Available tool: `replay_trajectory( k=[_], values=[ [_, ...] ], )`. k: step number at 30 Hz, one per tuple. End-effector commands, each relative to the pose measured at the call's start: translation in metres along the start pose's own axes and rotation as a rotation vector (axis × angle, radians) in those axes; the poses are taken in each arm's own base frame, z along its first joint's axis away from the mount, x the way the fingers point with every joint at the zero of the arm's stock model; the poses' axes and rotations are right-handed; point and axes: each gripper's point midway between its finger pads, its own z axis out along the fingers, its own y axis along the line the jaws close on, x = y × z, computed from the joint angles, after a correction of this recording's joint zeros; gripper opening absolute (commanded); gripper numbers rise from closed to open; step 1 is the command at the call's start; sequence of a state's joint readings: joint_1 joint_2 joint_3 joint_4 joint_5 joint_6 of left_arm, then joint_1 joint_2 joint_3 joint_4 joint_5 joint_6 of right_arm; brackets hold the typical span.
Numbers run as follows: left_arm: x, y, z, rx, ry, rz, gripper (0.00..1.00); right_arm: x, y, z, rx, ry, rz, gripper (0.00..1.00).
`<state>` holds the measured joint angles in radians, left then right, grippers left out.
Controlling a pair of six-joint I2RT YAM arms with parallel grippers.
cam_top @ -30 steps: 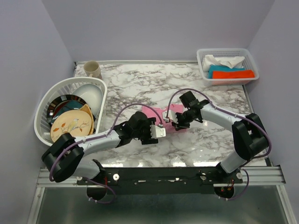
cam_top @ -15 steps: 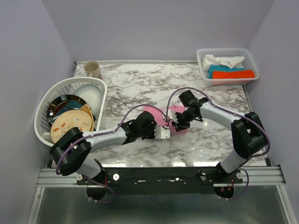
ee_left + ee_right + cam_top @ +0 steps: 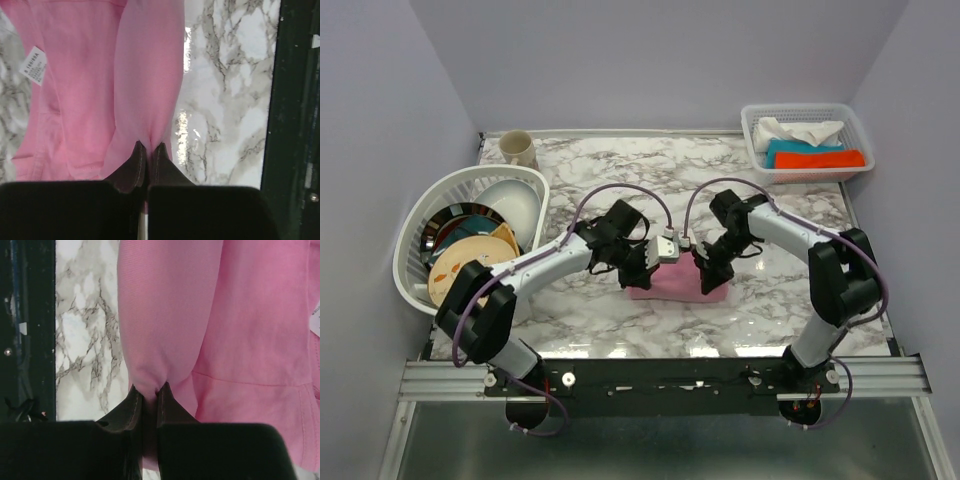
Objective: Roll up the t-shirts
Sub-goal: Roll the T-shirt to the center of the board.
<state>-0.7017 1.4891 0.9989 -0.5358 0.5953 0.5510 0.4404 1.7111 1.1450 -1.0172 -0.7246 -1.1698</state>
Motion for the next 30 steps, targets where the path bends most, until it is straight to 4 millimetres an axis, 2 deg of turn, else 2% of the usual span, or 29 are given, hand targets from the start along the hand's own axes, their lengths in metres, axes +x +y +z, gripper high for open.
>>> replay_trajectory(
  k=[1,5,11,15,20,22,26,28,29,30],
  values=[
    [0.021,-0.030,0.000,0.215,0.081,-0.238,0.00,0.018,0.030,0.002,-0.190,0.046,0.143,0.02],
    [0.027,-0.019,0.005,0.220,0.078,-0.298,0.00,0.009,0.020,-0.002,-0.234,0.039,0.151,0.02],
    [0.042,0.002,0.006,0.201,0.078,-0.413,0.00,0.007,0.009,-0.002,-0.310,0.066,0.165,0.02],
    [0.055,0.014,0.010,0.180,0.101,-0.466,0.00,0.010,0.004,0.002,-0.374,0.089,0.219,0.03],
    [0.079,0.027,0.024,0.150,0.175,-0.559,0.00,0.020,-0.021,0.015,-0.383,0.137,0.317,0.04],
    [0.085,0.034,0.027,0.146,0.182,-0.607,0.00,0.022,-0.024,0.018,-0.384,0.152,0.347,0.04],
    [0.096,0.046,0.030,0.117,0.198,-0.650,0.00,0.036,-0.031,0.027,-0.398,0.201,0.383,0.06],
    [0.100,0.054,0.027,0.087,0.210,-0.657,0.04,0.042,-0.032,0.028,-0.401,0.231,0.391,0.06],
    [0.102,0.060,0.023,0.064,0.208,-0.663,0.13,0.043,-0.033,0.029,-0.402,0.235,0.398,0.06],
    [0.101,0.065,0.020,0.041,0.206,-0.656,0.18,0.043,-0.034,0.029,-0.399,0.234,0.400,0.07]
  ],
)
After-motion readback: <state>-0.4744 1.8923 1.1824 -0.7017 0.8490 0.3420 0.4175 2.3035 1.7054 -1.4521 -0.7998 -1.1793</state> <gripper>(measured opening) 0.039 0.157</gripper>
